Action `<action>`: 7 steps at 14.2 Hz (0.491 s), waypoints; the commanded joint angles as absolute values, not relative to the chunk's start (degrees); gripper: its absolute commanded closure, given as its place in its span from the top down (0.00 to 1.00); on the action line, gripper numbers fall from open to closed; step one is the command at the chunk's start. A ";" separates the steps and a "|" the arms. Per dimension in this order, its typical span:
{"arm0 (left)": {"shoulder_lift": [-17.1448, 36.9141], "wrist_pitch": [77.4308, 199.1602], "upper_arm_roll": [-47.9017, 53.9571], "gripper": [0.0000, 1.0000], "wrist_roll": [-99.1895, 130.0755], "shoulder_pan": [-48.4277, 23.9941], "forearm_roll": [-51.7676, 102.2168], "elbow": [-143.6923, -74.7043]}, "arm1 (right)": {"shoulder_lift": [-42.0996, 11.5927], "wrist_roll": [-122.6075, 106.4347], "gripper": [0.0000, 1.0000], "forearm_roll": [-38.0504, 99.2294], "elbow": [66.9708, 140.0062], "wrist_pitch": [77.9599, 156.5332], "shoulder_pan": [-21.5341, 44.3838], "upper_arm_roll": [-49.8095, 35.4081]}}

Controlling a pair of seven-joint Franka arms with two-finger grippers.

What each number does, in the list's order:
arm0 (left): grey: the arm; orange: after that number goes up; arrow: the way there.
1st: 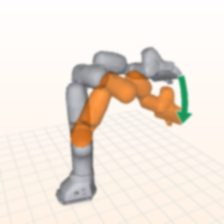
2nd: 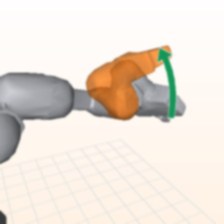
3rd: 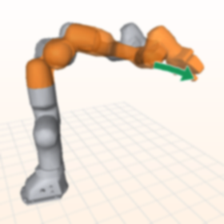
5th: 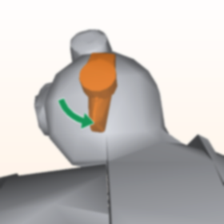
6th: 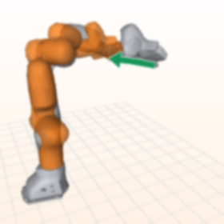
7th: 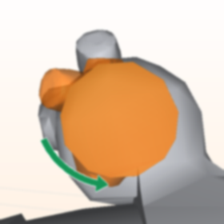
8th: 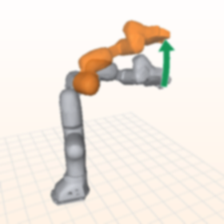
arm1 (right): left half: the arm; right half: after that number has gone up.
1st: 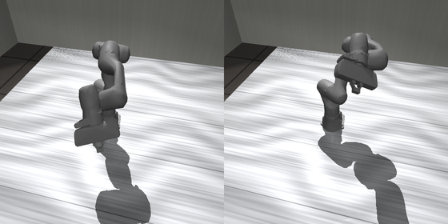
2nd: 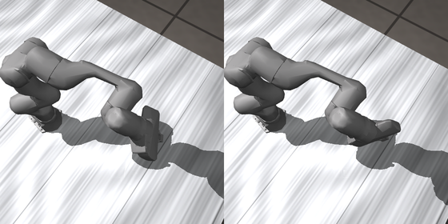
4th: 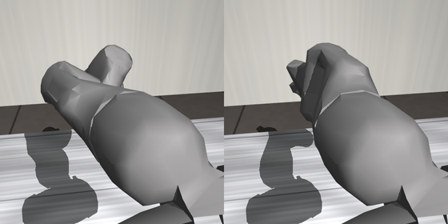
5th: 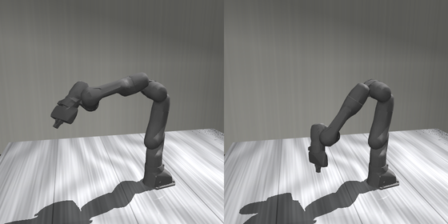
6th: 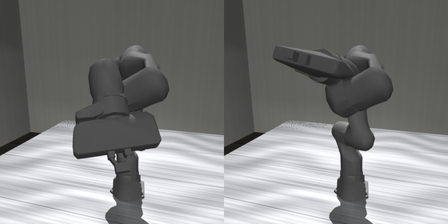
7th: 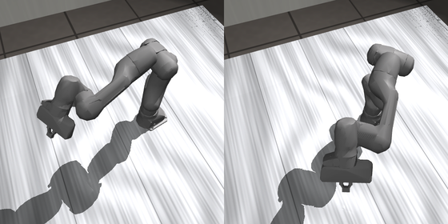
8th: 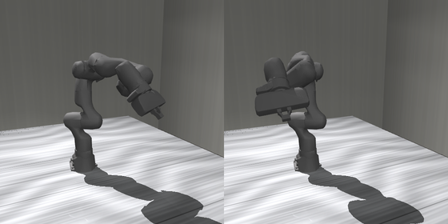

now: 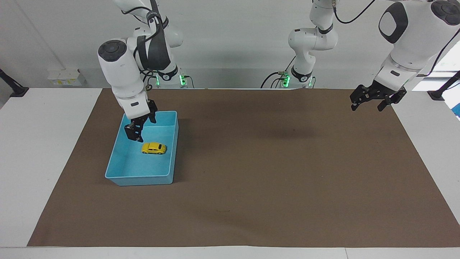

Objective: Wind up and store yellow beetle car
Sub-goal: 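Raise the right gripper up out of the box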

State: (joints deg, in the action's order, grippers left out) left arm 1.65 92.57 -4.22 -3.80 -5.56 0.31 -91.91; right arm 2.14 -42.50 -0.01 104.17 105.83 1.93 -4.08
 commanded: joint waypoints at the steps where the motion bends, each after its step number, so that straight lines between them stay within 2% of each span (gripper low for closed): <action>1: 0.79 92.20 -4.04 1.00 -3.16 -5.36 -0.70 -92.20 | 2.90 -30.02 1.00 1.50 103.02 103.19 1.67 -4.39; 7: 0.79 92.20 -4.04 1.00 -3.16 -5.36 -0.70 -92.28 | 2.64 -13.50 1.00 1.67 101.96 103.54 1.50 -4.48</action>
State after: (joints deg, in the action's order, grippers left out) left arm 1.65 92.57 -4.22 -3.80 -5.56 0.31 -91.91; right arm 3.20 -20.37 0.19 103.26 103.71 1.91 -4.17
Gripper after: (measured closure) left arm 0.000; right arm 0.000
